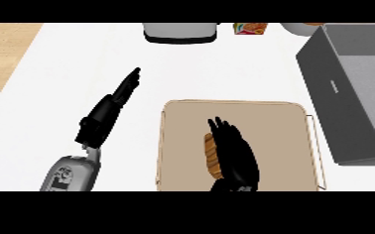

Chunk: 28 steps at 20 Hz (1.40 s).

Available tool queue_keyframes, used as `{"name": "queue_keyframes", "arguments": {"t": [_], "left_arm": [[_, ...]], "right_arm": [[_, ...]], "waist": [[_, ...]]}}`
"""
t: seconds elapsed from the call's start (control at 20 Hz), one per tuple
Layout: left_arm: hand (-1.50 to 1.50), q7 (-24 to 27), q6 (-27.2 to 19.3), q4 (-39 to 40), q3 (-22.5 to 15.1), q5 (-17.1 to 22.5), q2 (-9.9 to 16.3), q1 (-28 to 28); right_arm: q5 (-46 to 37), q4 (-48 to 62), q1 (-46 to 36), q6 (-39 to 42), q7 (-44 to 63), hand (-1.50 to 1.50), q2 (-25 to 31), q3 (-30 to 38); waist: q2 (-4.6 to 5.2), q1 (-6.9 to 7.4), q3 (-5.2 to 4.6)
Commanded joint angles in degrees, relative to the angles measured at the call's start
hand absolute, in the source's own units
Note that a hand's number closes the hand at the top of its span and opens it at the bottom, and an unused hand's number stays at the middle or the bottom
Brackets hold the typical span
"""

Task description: Pick the croissant from the tray and place it in the cardboard box

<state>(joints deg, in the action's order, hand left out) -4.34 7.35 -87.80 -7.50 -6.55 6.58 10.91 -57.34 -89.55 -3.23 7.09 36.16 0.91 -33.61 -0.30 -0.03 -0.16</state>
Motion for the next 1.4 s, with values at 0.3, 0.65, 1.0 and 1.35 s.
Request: {"name": "queue_keyframes", "arguments": {"t": [0.3,0.65,1.0,1.35], "left_arm": [[0.00,0.8,0.4,1.6,-0.3,-2.4,-1.8,-0.3],[0.00,-2.5,0.8,-1.8,-0.1,-1.8,-3.3,-0.1],[0.00,0.0,1.9,0.6,3.4,-0.8,-0.9,0.4],[0.00,0.9,0.8,-0.3,2.9,-1.6,-1.5,-2.0]], "right_arm": [[-1.5,7.2,-4.0,-1.7,3.3,-1.50,-0.9,-1.6],[-2.9,13.8,-3.7,-5.1,-4.0,1.50,-0.9,0.0],[-0.8,4.3,2.5,-7.1,-18.5,1.50,16.1,3.3],[7.8,0.2,12.3,-16.2,-45.2,1.50,41.1,16.2]], "waist": [[0.30,0.06,0.15],[0.29,0.15,0.17],[0.13,-1.14,0.17],[0.01,-3.05,0.29]]}}
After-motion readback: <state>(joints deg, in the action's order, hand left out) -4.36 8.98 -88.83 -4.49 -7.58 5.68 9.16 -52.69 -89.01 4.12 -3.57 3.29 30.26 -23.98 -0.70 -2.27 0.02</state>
